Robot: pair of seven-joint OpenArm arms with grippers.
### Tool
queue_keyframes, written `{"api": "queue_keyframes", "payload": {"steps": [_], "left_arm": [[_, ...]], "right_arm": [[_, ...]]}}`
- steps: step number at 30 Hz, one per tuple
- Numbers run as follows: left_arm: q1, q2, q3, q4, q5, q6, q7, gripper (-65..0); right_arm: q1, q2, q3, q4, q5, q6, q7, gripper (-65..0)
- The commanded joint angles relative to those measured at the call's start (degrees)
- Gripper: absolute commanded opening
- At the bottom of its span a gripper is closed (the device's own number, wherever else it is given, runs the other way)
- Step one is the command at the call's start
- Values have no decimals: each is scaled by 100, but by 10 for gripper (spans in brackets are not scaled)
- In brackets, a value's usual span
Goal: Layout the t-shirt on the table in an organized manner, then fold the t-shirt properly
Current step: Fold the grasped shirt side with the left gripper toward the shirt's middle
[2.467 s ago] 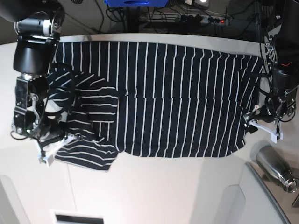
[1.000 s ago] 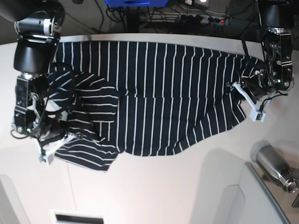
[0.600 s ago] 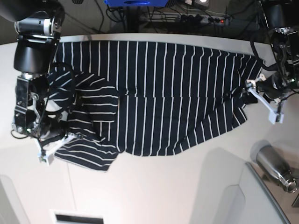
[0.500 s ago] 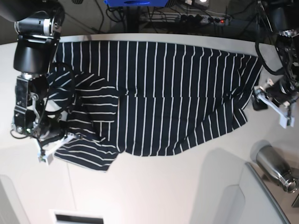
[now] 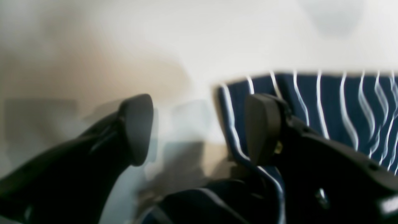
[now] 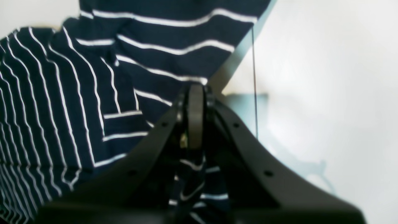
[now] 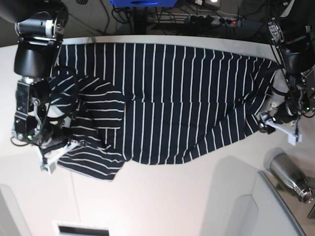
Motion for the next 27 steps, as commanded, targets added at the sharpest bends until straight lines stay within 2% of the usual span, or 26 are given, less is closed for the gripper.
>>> {"api": "queue_keyframes", "payload": {"steps": [1,11,17,27], "left_arm": [[-168,-106,110,-60,-83,-49,-227,-219],[-414,17,277,-1132,-74,-40,-940,-230],[-493,140,294,-1176,-74,-31,-957,-240],[-519,272,294,-1291,-74,-31,-1063,-425]], "right_arm": [[148,50,7,99,54,23,75,-650],[148,58,7,99,54,23,92,-650],[148,58,7,107,54,23,92,-650],[148,58,7,107,54,23,101,-650]]}}
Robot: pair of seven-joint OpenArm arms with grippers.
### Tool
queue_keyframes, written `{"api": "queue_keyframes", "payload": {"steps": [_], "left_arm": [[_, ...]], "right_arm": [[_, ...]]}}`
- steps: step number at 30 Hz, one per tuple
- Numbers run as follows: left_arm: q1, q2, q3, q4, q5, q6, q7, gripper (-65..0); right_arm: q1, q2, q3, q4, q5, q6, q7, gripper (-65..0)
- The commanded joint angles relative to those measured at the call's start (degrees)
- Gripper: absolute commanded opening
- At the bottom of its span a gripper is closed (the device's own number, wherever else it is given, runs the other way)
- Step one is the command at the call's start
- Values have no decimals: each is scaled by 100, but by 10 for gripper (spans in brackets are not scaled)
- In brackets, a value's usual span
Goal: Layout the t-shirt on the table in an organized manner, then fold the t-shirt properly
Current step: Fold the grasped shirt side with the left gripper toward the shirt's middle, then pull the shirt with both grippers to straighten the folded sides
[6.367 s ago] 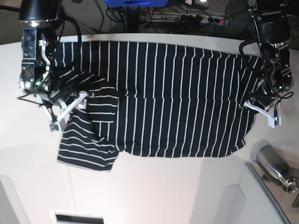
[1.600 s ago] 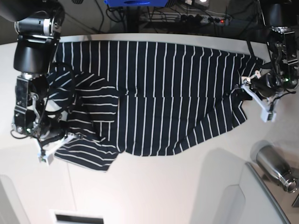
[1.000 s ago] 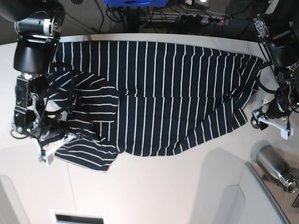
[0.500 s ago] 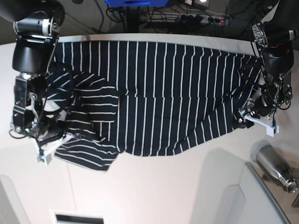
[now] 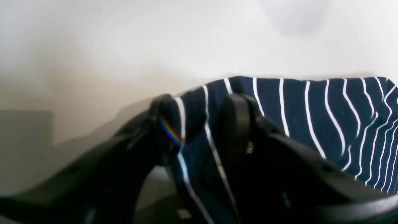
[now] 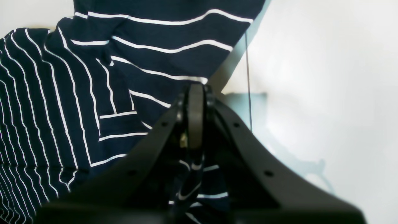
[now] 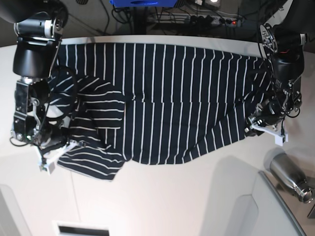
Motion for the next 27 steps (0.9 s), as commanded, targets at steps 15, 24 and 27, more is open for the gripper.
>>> {"api": "queue_keyframes", "payload": {"steps": [15,24,27], "left_arm": [[-634,-206,10,65,53,8,221,-650],[-1293,-346,722,557,44,8,414,-650],[-1302,-338,828,777,35,8,414,-650]], "right_arm": [[183,32,7,125,52,23,114,-650],[429,85,-1,107,26,23,396,-650],[491,261,-283,64,26,23,791,-650]]}}
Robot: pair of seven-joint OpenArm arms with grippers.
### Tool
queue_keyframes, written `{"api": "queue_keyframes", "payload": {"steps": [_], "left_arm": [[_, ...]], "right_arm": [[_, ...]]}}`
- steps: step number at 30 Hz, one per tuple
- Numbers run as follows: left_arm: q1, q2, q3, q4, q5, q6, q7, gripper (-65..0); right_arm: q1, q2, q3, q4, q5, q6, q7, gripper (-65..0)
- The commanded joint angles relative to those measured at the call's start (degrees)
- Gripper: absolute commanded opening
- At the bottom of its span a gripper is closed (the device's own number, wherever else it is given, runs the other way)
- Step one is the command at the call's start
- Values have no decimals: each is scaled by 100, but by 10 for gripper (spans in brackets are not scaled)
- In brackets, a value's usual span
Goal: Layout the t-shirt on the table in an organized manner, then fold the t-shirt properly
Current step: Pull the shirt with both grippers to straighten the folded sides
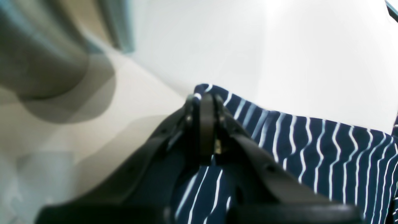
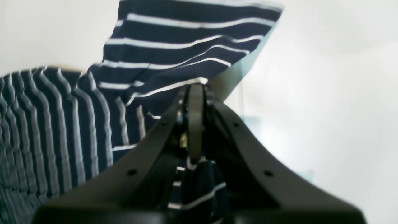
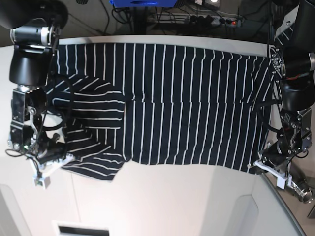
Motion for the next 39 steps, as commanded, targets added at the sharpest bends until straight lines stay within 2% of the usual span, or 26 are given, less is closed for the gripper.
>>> {"api": "queue_keyframes", "payload": {"steps": [1,5,10,20,22,25,28,30,33,39], "left_arm": [[-185,-110,-45,121,-87,2,-126,-650],[-159,-137,-53,165,-96,2,-126,-650],[-141,-154,-45,165,-96,2,-126,-650],[-54,-154,-45,165,-113,2,-126,-650],[-27,-154,-45,165,-113,-7,-126,-650],[78,-154,-45,174,-122,-7,-126,-650],[272,-154,-36,174,-122,-25,-117,-650],[439,-154,-18,192,-122,-25,-117,-650],[790,-154,-36,596,-122,-25,-99,-650],[1379,-154,-45,1712,-122,-25,701,-650]], "right_arm": [[185,141,-135,81,52,25,250,-650],[202,378,-548,81,52,25,637,-650],[211,545,-592,2,52,25,1111,-650],[281,800,-592,-1018,52,43,1736,-650],[246,835,-592,-1106,52,262,1797,-650],[237,835,-592,-1123,43,693,1762,-650],[202,897,-592,-1123,43,711,1569,-650],[202,950,-592,-1141,43,711,1226,-650],[132,967,-548,-1141,43,711,936,-650],[18,967,-530,-1106,43,711,461,-650]]}}
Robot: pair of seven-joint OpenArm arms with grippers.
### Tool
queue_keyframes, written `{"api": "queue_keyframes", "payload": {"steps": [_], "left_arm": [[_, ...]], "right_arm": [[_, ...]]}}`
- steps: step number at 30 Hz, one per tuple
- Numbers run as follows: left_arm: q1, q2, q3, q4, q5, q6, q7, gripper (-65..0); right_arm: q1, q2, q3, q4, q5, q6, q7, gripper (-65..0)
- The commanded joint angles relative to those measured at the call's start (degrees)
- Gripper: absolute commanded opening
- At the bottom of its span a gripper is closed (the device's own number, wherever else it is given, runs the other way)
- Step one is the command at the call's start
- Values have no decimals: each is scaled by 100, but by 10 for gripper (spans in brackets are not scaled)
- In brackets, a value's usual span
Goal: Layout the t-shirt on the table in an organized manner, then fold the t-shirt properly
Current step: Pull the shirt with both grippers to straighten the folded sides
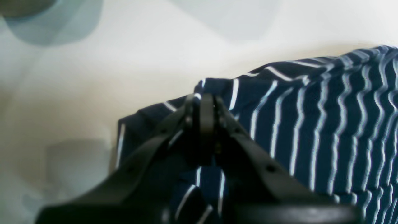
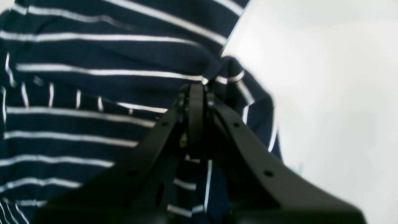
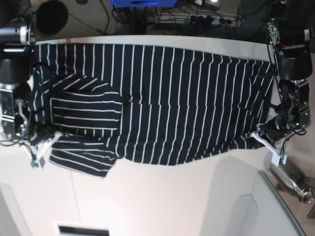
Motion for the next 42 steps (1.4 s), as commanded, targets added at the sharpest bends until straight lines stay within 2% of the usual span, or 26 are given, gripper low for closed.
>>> {"api": "queue_keyframes", "payload": {"steps": [1,5,8,21,24,27,37,42], "left_arm": [[-26,-95,-23,223,-44,-18,4,-650],[221,-157,-31,522,-44,-18,30,-650],[282,-297,-31,495,-52,-18,30,-650],[449,-368,-31,557,-61,-27,39,-650],[476,-368,-357,539,-61,-36,135,-650],[563,-368,-673,653,-52,-106,338,-650],[1003,-341,-656,750,-17,-361,346,-650],[1276,-368,-717,1067,-26,-361,346,-650]], "right_arm": [[96,93,42,123,17,14,19,-650],[-106,93,77,474,26,5,-60,-650],[-291,93,420,800,26,-118,-254,-650],[-836,58,1071,1626,26,-136,-588,-650],[-915,58,1211,1854,35,-136,-825,-650],[-1073,49,1247,2127,35,-127,-948,-650],[-1486,-276,1247,2593,35,-162,-1212,-650],[-1688,-276,1255,2593,35,-162,-1212,-650]]}}
